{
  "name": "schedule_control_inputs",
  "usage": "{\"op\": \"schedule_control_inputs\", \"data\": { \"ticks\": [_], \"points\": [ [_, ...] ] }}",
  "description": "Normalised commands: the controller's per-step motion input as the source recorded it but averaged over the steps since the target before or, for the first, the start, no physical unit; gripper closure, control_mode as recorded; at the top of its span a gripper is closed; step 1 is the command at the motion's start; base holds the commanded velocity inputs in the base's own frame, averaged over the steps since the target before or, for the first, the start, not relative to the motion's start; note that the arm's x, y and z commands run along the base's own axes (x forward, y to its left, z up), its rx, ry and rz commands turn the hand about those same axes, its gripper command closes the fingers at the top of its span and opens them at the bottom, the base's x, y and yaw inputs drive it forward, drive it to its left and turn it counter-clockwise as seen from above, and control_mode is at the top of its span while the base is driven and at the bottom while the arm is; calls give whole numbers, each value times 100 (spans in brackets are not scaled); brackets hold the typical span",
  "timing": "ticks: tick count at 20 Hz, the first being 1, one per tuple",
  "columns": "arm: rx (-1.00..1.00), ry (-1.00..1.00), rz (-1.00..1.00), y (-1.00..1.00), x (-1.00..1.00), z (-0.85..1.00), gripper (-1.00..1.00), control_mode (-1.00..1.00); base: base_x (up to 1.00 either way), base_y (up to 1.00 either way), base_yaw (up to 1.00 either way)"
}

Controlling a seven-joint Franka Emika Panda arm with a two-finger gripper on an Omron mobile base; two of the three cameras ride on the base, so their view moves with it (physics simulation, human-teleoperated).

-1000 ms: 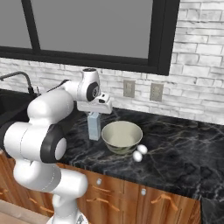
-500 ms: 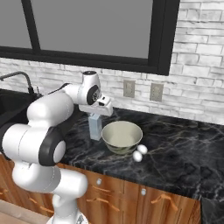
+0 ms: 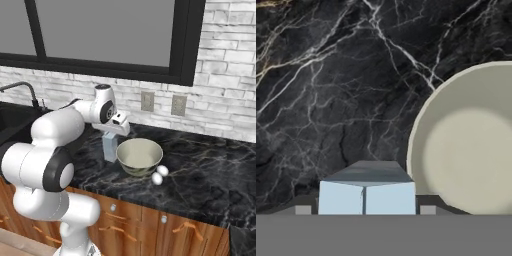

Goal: Gather the eggs and milk located in the vicinity of the sink area and place them right next to the bowl.

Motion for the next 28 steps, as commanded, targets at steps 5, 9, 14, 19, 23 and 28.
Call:
{"op": "schedule_control_inputs", "data": {
  "ticks": [5, 9, 14, 19, 23, 28],
  "points": [
    [0, 0, -2, -10, 0, -9, 100, -100, 0, 0, 0],
    [0, 0, 0, 0, 0, -10, 100, -100, 0, 0, 0],
    [0, 0, 0, 0, 0, -33, 100, -100, 0, 0, 0],
    [0, 0, 0, 0, 0, -4, 100, -100, 0, 0, 0],
    [0, 0, 0, 0, 0, 0, -100, -100, 0, 0, 0],
    [0, 0, 0, 0, 0, 0, -100, -100, 0, 0, 0]
  ]
}}
